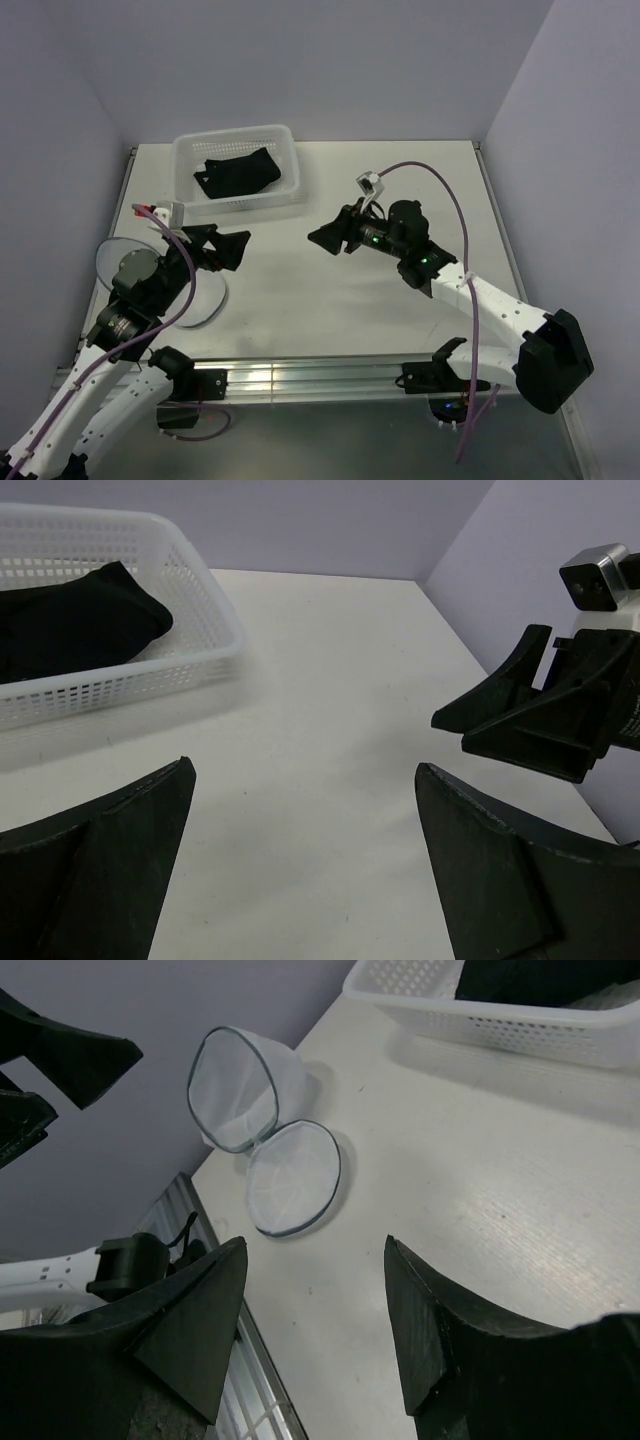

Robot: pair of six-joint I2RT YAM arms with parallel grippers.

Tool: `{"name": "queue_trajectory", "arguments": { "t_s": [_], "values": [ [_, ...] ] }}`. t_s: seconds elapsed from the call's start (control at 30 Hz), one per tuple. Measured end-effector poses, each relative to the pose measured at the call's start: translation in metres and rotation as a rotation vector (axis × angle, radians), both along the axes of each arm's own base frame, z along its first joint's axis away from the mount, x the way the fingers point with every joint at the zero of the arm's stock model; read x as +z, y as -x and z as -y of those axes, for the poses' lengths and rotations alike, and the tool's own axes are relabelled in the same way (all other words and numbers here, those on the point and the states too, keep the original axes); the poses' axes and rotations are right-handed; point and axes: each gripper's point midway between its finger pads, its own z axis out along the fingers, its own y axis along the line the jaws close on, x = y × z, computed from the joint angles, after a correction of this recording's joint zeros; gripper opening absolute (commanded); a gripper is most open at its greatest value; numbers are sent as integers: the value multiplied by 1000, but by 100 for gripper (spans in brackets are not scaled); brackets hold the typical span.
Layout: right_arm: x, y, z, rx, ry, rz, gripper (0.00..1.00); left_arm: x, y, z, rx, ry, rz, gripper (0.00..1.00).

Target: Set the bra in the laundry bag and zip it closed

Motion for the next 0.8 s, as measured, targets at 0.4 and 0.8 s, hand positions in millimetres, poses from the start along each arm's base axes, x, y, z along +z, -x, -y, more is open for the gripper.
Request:
{"name": "queue_trajectory", "arguments": {
  "t_s": [0.4, 0.8],
  "values": [
    [-34, 14, -109, 188, 63, -81, 59, 15, 2, -27, 127, 32, 22, 99],
    [-78, 34, -269, 321, 127, -90, 62, 66, 8, -65, 300, 95, 92, 99]
  ]
}}
